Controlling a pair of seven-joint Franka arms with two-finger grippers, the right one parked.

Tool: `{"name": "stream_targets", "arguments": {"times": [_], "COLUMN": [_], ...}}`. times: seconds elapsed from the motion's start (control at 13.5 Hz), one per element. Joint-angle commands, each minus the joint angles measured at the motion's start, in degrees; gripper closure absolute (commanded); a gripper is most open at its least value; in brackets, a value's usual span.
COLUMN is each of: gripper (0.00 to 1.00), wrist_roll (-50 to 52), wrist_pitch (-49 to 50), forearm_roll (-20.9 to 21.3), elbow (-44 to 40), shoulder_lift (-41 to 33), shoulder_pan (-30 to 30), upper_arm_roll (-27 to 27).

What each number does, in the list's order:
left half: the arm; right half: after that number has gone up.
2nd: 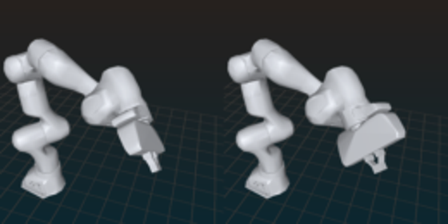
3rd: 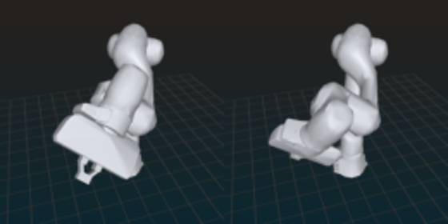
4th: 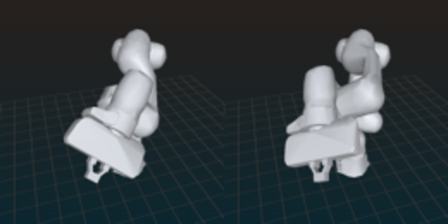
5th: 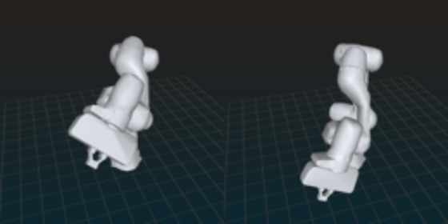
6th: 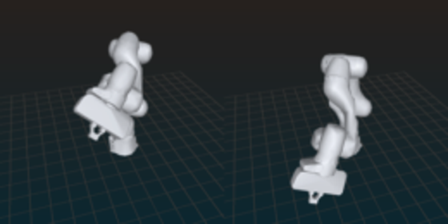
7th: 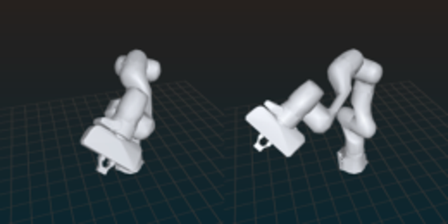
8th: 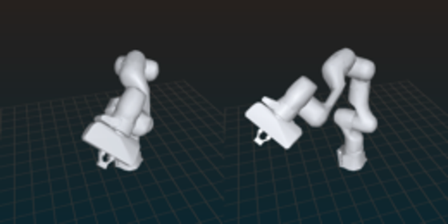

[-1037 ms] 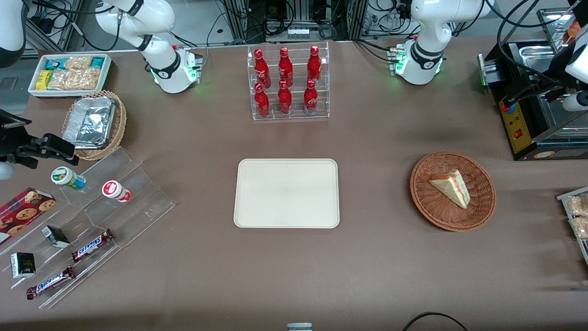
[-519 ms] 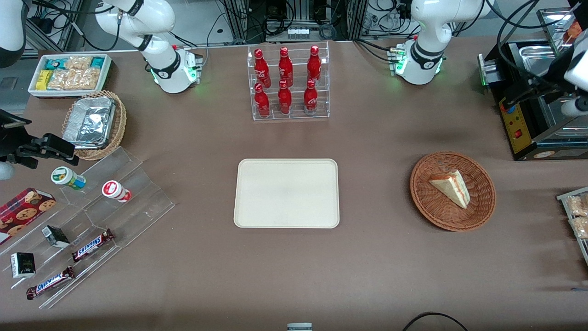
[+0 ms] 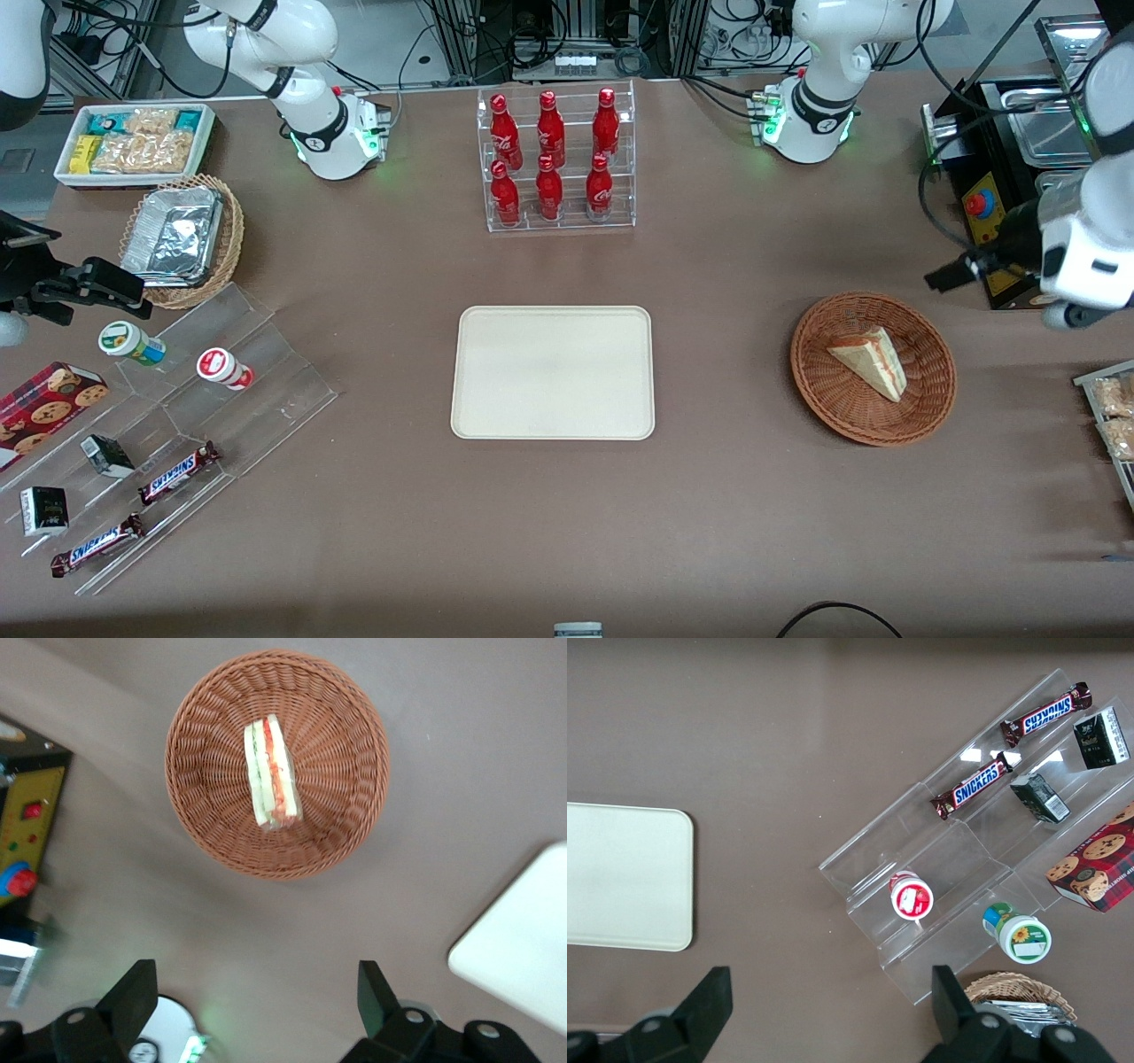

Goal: Place sandwich from basket to tray
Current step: 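Move the open left gripper down over the wrapped sandwich in the basket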

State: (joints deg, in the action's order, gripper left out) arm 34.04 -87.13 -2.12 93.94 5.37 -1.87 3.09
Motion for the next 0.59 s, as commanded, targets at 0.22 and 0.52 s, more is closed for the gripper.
{"name": "stream_targets", "arguments": {"times": [0.22,0.52], "gripper": [0.00,0.00], "wrist_roll": [9.2,14.2], "wrist_pitch": [-9.7,-17.1], "forearm_roll": [-0.3,0.0], "elbow": [7.6,14.3], "shoulder_lift": [1.3,1.1], "shoulder_pan": [-0.6,-0.3], "upper_arm_roll": [0.2,0.2]}}
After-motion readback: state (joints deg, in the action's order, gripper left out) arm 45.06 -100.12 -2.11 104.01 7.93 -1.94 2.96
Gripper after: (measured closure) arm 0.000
